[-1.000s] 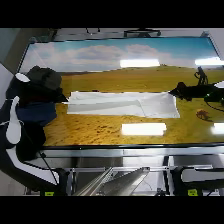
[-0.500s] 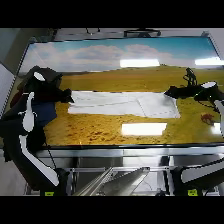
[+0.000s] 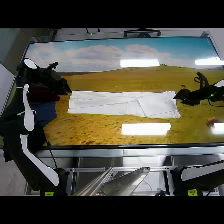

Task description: Fold the shirts.

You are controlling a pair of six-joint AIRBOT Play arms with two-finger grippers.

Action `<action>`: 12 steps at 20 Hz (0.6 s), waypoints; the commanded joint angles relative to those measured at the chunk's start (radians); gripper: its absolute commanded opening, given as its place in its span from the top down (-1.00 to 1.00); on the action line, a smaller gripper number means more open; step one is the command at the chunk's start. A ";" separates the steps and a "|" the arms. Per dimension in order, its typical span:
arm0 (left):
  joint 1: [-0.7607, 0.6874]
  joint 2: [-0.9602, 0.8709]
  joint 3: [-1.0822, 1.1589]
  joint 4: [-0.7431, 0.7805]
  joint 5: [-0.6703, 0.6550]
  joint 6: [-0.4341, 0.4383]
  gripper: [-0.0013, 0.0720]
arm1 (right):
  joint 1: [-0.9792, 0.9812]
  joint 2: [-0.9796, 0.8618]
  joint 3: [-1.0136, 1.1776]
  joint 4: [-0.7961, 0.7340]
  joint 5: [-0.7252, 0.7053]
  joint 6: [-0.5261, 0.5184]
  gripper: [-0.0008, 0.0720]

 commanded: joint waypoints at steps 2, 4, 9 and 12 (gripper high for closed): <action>-0.011 0.004 0.002 -0.082 -0.013 -0.020 0.48 | -0.016 -0.078 -0.036 0.018 0.103 -0.011 -0.95; -0.024 0.003 -0.007 -0.108 -0.010 0.002 0.97 | 0.000 -0.112 -0.036 0.097 0.124 -0.061 -0.95; -0.114 0.003 -0.007 -0.206 0.034 0.028 0.97 | 0.062 -0.132 -0.030 0.189 0.108 -0.156 0.67; -0.216 -0.007 -0.008 -0.202 0.111 0.028 0.97 | 0.078 -0.111 0.021 0.196 0.133 -0.142 0.91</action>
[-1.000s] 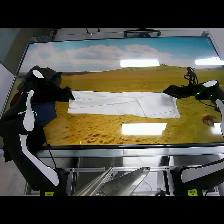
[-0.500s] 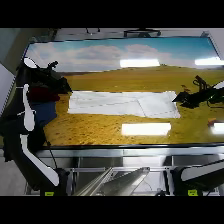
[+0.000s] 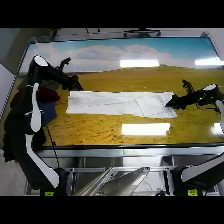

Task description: Fold the shirts.

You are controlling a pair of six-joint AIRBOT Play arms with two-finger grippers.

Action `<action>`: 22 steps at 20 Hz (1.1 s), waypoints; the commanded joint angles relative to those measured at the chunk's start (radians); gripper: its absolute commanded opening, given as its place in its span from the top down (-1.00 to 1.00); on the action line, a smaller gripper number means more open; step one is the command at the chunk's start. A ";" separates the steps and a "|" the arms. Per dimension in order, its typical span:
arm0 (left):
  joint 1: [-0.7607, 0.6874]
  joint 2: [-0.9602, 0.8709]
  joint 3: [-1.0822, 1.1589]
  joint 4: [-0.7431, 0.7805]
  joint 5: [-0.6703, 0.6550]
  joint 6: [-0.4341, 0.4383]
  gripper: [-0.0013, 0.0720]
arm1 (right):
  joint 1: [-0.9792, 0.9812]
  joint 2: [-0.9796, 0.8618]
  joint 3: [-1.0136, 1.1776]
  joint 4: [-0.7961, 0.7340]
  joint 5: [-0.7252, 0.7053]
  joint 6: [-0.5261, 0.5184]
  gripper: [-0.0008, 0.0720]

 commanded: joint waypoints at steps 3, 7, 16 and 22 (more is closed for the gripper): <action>-0.205 -0.048 0.000 -0.023 0.192 0.002 0.97 | 0.033 0.101 0.100 0.047 0.067 0.020 0.91; -0.396 -0.159 0.000 -0.029 0.382 -0.066 0.97 | 0.043 0.220 0.216 0.054 0.173 0.061 0.92; -0.562 -0.227 0.072 -0.048 0.568 -0.086 0.97 | 0.043 0.317 0.347 0.085 0.285 0.100 0.91; -0.412 0.022 0.050 -0.160 0.383 -0.011 0.96 | 0.080 0.326 0.348 0.208 0.283 0.141 0.91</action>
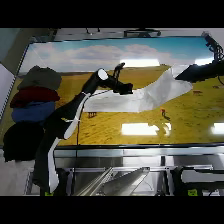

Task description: Fold the shirts.

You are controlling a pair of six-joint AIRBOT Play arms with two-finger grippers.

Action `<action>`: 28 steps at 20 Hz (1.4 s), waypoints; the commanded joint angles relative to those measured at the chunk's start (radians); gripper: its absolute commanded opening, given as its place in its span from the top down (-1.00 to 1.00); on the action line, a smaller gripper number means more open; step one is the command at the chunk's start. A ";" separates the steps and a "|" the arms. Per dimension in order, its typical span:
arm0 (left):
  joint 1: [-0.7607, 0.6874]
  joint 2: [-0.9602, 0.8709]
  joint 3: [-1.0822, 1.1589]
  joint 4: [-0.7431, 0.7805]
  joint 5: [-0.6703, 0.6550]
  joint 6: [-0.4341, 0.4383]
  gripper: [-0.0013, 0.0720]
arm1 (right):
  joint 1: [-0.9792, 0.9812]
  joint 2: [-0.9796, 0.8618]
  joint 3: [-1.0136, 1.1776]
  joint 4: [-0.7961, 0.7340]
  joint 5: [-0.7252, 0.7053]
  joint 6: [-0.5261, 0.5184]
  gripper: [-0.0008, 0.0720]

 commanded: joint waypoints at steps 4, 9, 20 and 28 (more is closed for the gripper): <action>0.331 0.426 -0.036 -0.216 -0.289 0.150 0.91 | 0.241 0.001 0.002 0.107 -0.130 0.045 0.91; 0.600 0.636 -0.038 -0.521 -0.423 0.218 0.91 | 0.687 -0.156 0.002 0.108 -0.573 0.045 0.91; 0.689 0.688 -0.039 -0.534 -0.543 0.249 0.91 | 0.772 -0.320 0.003 0.096 -0.676 0.062 -0.35; 0.686 0.688 -0.232 -0.562 -0.529 0.261 0.92 | 0.410 -0.266 -0.047 -0.282 -0.343 0.322 -0.97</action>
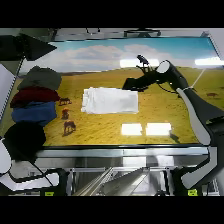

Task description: Fold the shirts.

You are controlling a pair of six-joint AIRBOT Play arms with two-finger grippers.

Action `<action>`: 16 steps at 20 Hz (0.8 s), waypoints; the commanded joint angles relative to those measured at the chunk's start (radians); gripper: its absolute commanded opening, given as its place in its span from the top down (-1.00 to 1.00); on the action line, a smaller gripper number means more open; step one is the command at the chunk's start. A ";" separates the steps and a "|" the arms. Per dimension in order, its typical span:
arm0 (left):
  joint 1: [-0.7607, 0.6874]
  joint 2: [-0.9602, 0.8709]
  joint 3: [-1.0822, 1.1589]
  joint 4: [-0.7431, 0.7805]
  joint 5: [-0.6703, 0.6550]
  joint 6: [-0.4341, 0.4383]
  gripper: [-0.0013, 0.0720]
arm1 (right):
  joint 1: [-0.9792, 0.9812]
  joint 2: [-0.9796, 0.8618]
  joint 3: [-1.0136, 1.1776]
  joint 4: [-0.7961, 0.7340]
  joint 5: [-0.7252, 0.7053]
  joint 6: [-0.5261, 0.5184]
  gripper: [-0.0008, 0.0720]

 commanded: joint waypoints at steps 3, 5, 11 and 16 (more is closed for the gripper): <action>0.001 0.001 -0.085 -0.010 0.012 0.022 0.92 | -0.127 -0.040 -0.058 -0.114 0.080 0.079 -0.97; 0.001 0.001 -0.085 -0.009 0.012 0.023 0.92 | -0.118 -0.085 -0.058 -0.076 0.082 0.053 -0.97; 0.001 0.001 -0.085 -0.008 0.012 0.025 0.92 | -0.082 -0.166 -0.058 0.180 0.079 -0.133 -0.96; -0.016 0.001 -0.085 -0.008 0.013 0.025 0.92 | -0.062 -0.180 -0.058 0.295 0.044 -0.213 -0.20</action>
